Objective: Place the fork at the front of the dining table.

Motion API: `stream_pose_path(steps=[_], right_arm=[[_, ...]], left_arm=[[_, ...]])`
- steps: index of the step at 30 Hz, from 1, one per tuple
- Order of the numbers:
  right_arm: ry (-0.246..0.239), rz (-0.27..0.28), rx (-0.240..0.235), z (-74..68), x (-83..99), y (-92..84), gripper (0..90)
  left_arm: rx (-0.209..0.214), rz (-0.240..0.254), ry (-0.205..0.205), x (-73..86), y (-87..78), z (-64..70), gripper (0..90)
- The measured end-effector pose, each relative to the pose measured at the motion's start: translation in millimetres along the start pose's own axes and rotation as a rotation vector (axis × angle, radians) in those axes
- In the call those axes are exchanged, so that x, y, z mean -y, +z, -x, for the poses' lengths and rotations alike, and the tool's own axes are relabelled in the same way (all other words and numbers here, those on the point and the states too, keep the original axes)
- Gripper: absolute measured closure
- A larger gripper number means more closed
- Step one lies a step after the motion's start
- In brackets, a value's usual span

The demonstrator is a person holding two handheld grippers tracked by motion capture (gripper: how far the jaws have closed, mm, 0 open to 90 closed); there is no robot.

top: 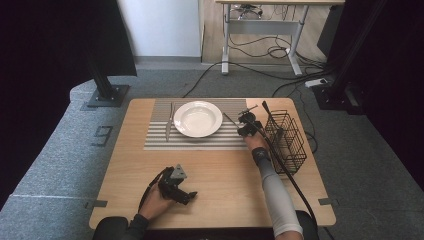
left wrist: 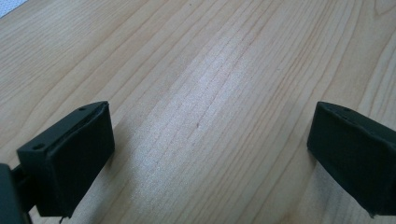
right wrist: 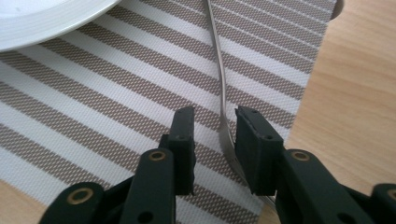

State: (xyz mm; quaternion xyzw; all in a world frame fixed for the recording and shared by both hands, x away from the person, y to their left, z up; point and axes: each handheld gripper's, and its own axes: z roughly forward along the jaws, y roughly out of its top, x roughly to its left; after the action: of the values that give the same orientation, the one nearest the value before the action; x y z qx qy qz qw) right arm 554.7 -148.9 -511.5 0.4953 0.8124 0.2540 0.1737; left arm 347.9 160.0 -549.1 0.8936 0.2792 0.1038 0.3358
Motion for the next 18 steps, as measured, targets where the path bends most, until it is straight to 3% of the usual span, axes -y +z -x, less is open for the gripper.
stream_pose_path(steps=[4, 5, 8, 9, 12, 13, 18], right_arm=[[-0.009, 0.017, -0.037, -2.3, 1.7, -2.9, 68.7], [0.005, 0.011, -0.083, -3.4, 2.0, -3.1, 68.6], [-0.009, -0.003, -0.103, -6.4, 2.8, -2.3, 66.3], [-0.034, 0.017, -0.084, -8.7, 3.7, -4.8, 62.6], [-0.036, 0.041, -0.060, -9.5, 4.5, -9.6, 56.7], [-0.053, 0.050, 0.000, -10.9, 5.7, -14.9, 51.1], [-0.046, 0.044, 0.007, -13.2, 13.7, -19.9, 50.7]], left_arm=[[0.001, 0.000, 0.000, 0.0, 0.0, -0.1, 0.4], [0.000, 0.000, 0.000, 0.0, 0.0, 0.0, 0.4], [0.001, -0.001, 0.002, -0.1, -0.1, -0.1, 0.4], [0.000, 0.000, 0.000, -0.1, 0.0, 0.0, 0.4], [0.001, -0.001, 0.001, -0.1, 0.1, 0.1, 0.4], [0.000, -0.001, 0.002, -0.2, 0.1, 0.1, 0.4], [0.001, -0.001, 0.002, -0.3, 0.2, 0.4, 0.4]])
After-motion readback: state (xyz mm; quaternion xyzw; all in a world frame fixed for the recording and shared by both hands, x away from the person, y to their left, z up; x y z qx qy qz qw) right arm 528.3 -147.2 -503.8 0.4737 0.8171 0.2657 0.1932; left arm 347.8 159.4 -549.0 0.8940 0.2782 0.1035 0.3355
